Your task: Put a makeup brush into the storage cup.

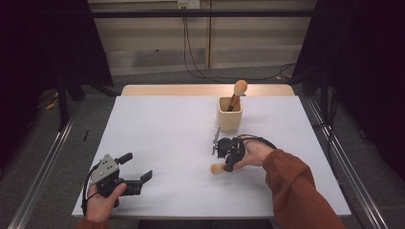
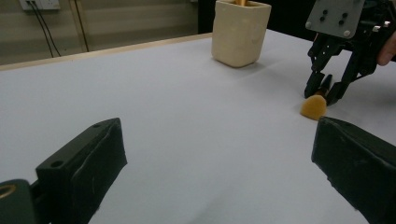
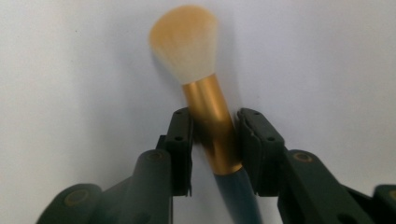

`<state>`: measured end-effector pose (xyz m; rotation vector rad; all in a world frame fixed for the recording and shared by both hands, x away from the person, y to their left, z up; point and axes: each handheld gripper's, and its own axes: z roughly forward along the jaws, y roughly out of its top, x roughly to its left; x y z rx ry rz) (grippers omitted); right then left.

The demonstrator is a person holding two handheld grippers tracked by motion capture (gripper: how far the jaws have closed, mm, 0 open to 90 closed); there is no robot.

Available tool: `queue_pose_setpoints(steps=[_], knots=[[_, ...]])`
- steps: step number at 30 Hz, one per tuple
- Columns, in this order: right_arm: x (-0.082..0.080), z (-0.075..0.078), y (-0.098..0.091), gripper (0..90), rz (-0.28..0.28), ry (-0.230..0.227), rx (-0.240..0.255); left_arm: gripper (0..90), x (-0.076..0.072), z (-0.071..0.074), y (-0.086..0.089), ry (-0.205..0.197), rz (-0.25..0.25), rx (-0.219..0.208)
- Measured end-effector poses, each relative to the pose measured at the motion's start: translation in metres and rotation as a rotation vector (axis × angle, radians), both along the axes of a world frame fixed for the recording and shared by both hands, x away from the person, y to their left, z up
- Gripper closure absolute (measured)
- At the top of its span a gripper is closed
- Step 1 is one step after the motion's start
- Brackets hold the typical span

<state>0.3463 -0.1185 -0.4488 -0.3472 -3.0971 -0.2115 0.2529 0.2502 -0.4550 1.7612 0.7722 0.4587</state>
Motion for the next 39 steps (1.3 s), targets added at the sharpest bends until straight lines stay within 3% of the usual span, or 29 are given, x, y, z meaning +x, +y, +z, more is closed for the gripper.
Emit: queue_pose_setpoints(steps=[5,12,19,27,39], knots=[[-0.001,0.001,0.001,74.1,-0.013,0.004,-0.003,2.7,0.0,0.0,0.001,-0.001,0.004,0.001],[-0.001,0.001,-0.006,74.3,-0.039,0.009,0.04,2.7,0.0,-0.001,0.0,0.005,0.006,-0.003],[0.0,0.001,-0.006,74.3,-0.055,0.01,0.042,2.7,-0.001,0.0,0.0,0.002,0.005,0.007],[0.004,0.014,-0.017,74.4,-0.118,0.005,0.13,2.7,-0.001,-0.001,0.0,0.004,0.005,0.008],[0.002,0.042,-0.04,74.3,-0.269,-0.088,0.336,2.7,-0.001,-0.001,-0.001,0.007,0.006,0.015]])
